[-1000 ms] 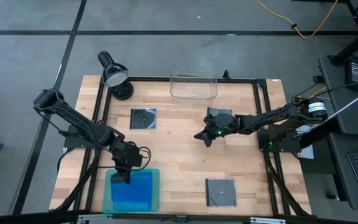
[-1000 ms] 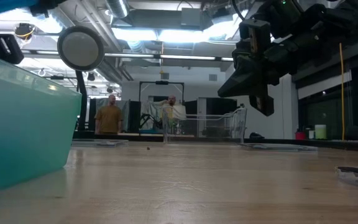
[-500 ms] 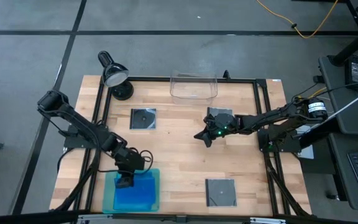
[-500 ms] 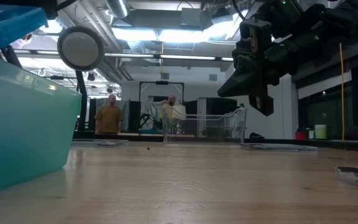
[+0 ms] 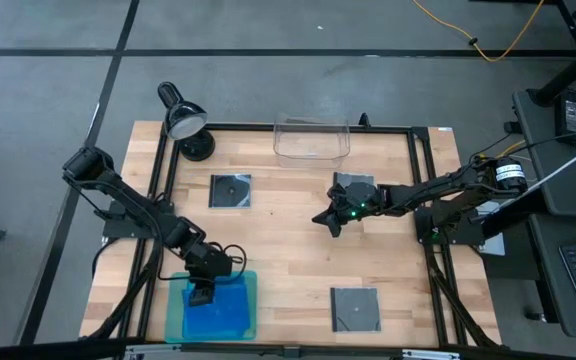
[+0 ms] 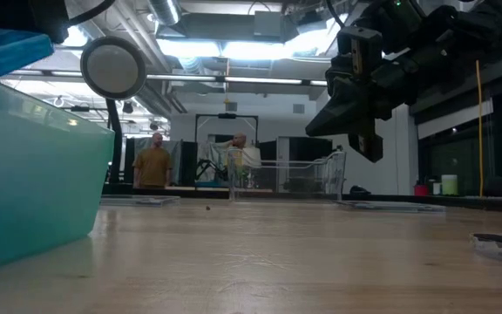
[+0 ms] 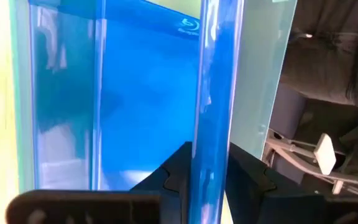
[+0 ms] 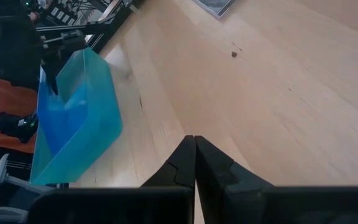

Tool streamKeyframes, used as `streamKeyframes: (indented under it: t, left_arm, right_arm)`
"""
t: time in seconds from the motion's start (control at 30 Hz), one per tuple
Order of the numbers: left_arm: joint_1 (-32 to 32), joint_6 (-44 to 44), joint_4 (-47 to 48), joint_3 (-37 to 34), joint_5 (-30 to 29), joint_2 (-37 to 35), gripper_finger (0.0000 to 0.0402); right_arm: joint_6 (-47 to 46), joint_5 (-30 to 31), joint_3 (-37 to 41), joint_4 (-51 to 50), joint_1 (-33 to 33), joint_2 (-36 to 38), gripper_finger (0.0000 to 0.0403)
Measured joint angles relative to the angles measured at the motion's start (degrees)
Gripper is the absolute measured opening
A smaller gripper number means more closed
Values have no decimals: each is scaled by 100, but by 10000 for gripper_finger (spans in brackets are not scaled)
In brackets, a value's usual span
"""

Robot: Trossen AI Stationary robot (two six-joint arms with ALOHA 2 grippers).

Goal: Pick & place jewel cases by type
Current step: Put the blue CD case into the blue bin, then put the bottom black CD case into the transparent bin

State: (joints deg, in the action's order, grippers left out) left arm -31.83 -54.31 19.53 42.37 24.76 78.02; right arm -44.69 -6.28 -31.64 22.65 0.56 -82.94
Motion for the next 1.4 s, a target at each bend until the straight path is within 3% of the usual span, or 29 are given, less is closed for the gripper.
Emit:
streamKeyframes:
  t: [0.37, 0.7, 0.87, 1.2, 1.4]
  left_arm:
    - [-145, -361, 150, -11, 67, -157, 107]
    - [-258, -508, 1300, 29, 48, -615, 116]
    - [-251, -15, 1949, 437, -148, -638, 116]
    - [-251, 1209, 3019, 1322, -1552, -638, 116]
    - [-392, 2379, 2750, 1855, -2890, -637, 116]
  right_arm:
    - [20, -92, 0, 0, 2, 0, 7]
    - [24, -140, 0, -22, 2, 0, 7]
    - [42, -140, 0, -20, 2, 2, 7]
    - [42, -136, 0, -22, 2, 1, 7]
    - [38, -133, 0, -20, 2, 0, 7]
